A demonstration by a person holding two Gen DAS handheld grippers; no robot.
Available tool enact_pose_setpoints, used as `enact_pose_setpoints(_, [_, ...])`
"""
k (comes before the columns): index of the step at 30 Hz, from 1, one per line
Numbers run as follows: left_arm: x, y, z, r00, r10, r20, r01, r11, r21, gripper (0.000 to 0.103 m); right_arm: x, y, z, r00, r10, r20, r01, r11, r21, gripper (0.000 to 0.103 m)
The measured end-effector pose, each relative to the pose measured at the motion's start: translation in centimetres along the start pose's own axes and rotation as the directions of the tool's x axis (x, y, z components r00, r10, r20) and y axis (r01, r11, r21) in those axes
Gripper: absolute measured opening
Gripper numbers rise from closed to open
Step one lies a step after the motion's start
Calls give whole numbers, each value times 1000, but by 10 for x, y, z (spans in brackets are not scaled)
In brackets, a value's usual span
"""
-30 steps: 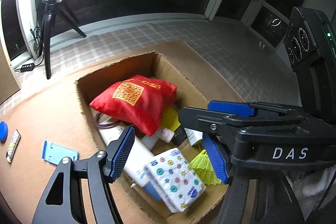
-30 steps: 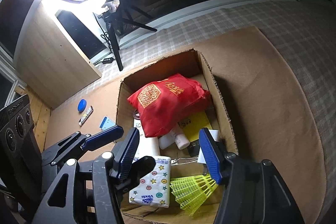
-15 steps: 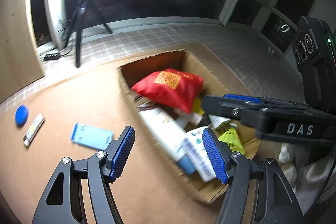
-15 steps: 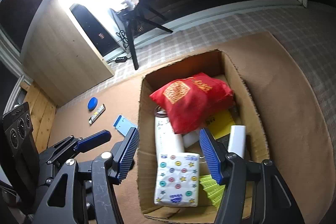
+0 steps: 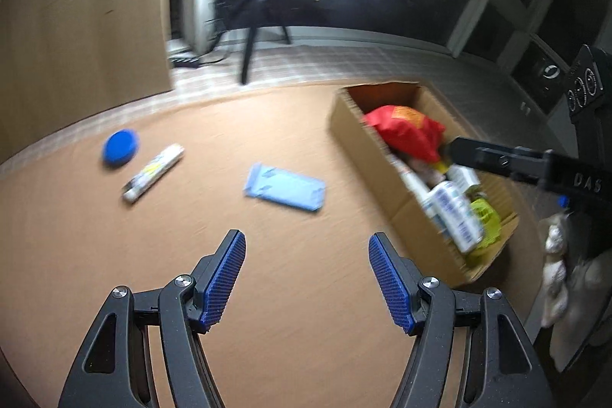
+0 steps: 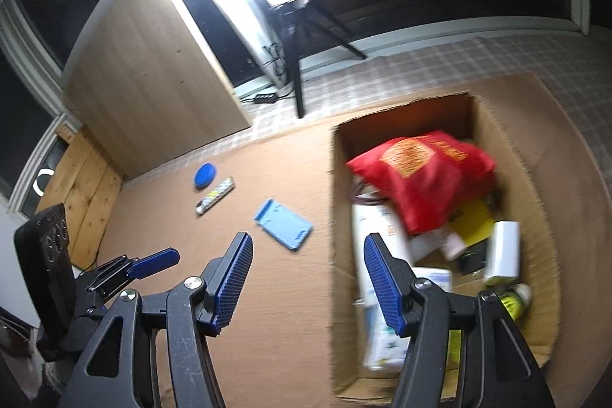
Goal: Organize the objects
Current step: 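Move the right gripper to the blue phone stand while the left approaches the lighter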
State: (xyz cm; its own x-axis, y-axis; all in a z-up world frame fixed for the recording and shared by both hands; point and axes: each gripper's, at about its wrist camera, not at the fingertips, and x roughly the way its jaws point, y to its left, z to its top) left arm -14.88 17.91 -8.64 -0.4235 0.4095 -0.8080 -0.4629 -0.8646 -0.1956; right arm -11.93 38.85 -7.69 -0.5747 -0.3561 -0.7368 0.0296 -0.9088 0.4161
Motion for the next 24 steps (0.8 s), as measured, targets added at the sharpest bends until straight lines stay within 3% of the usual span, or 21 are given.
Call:
enact_pose_setpoints(10, [-10, 77, -22, 998, 67, -17, -69, 994, -83, 70, 34, 41, -3, 997, 11, -80, -18, 996, -85, 57])
enact_pose_setpoints(18, [2, 117, 3, 998, 60, -29, -63, 990, -127, 70, 75, 59, 11, 988, -2, -157, -16, 993, -113, 57])
enact_pose_setpoints(24, [23, 128, 29, 997, 67, -46, -71, 992, -99, 70, 105, 66, 28, 979, -12, -204, -12, 993, -116, 57])
